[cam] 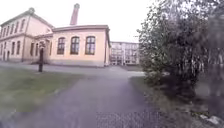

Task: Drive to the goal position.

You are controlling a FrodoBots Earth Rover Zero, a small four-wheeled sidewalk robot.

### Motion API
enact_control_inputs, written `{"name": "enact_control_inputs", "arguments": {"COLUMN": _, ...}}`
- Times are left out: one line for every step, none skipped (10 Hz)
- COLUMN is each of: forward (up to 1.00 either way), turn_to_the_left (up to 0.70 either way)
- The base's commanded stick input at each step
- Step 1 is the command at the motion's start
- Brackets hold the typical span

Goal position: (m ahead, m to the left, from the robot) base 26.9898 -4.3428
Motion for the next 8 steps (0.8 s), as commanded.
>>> {"name": "enact_control_inputs", "arguments": {"forward": 1.0, "turn_to_the_left": 0.0}}
{"name": "enact_control_inputs", "arguments": {"forward": 1.0, "turn_to_the_left": 0.0}}
{"name": "enact_control_inputs", "arguments": {"forward": 1.0, "turn_to_the_left": 0.0}}
{"name": "enact_control_inputs", "arguments": {"forward": 1.0, "turn_to_the_left": 0.0}}
{"name": "enact_control_inputs", "arguments": {"forward": 1.0, "turn_to_the_left": 0.0}}
{"name": "enact_control_inputs", "arguments": {"forward": 1.0, "turn_to_the_left": 0.0}}
{"name": "enact_control_inputs", "arguments": {"forward": 1.0, "turn_to_the_left": 0.0}}
{"name": "enact_control_inputs", "arguments": {"forward": 1.0, "turn_to_the_left": 0.0}}
